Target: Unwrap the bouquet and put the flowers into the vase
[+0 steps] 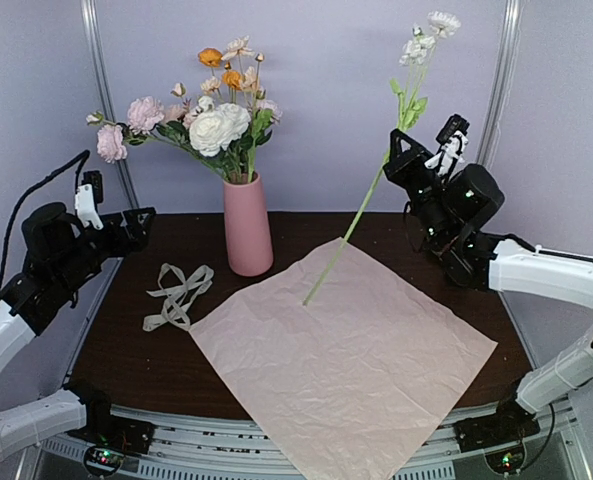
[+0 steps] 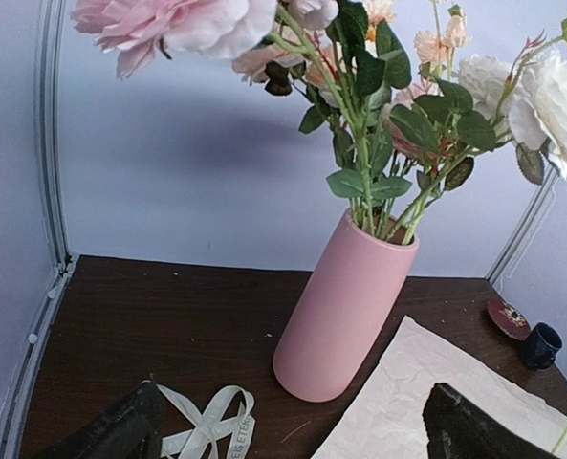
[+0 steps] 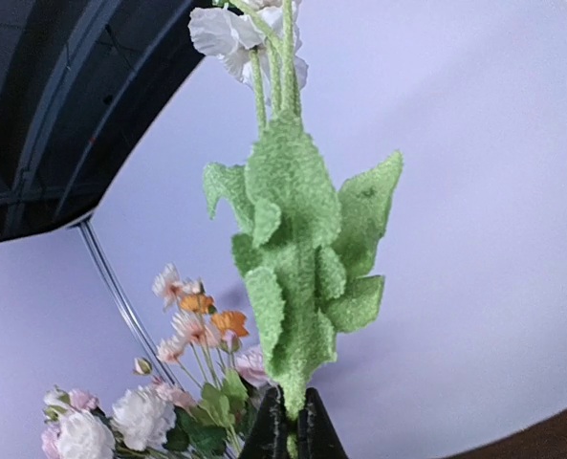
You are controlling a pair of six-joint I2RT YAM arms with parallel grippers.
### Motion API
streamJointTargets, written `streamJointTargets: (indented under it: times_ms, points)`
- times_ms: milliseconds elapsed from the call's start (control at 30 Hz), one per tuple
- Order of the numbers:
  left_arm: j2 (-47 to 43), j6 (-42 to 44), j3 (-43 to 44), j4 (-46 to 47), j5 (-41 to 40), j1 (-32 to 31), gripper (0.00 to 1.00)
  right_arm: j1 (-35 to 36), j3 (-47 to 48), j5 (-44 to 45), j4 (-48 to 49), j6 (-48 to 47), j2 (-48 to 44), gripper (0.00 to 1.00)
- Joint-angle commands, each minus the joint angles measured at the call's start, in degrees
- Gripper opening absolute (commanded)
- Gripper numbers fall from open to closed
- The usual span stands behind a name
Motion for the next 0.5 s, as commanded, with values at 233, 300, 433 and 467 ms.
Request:
streamJointTargets:
  times_ms: [233, 300, 433, 467]
  points:
    - [1.87, 0.27, -1.05, 3.9, -1.05, 0.33, 0.98, 0.01, 16.49, -10.72, 39.62, -12.63, 16.54, 0.0]
    - [2.31, 0.37, -1.21, 3.9, -0.86, 0.34, 0.98, 0.03, 22.09, -11.63, 39.71, -13.37, 20.08, 0.0]
    - [2.96, 0.28, -1.86, 4.12, -0.24, 0.32, 0.98, -0.06, 31.38, -11.93, 39.65, -15.04, 26.41, 0.0]
    - [3.14, 0.24, -1.99, 4.14, 0.05, 0.32, 0.98, -0.1, 33.59, -11.76, 39.69, -15.24, 28.09, 0.0]
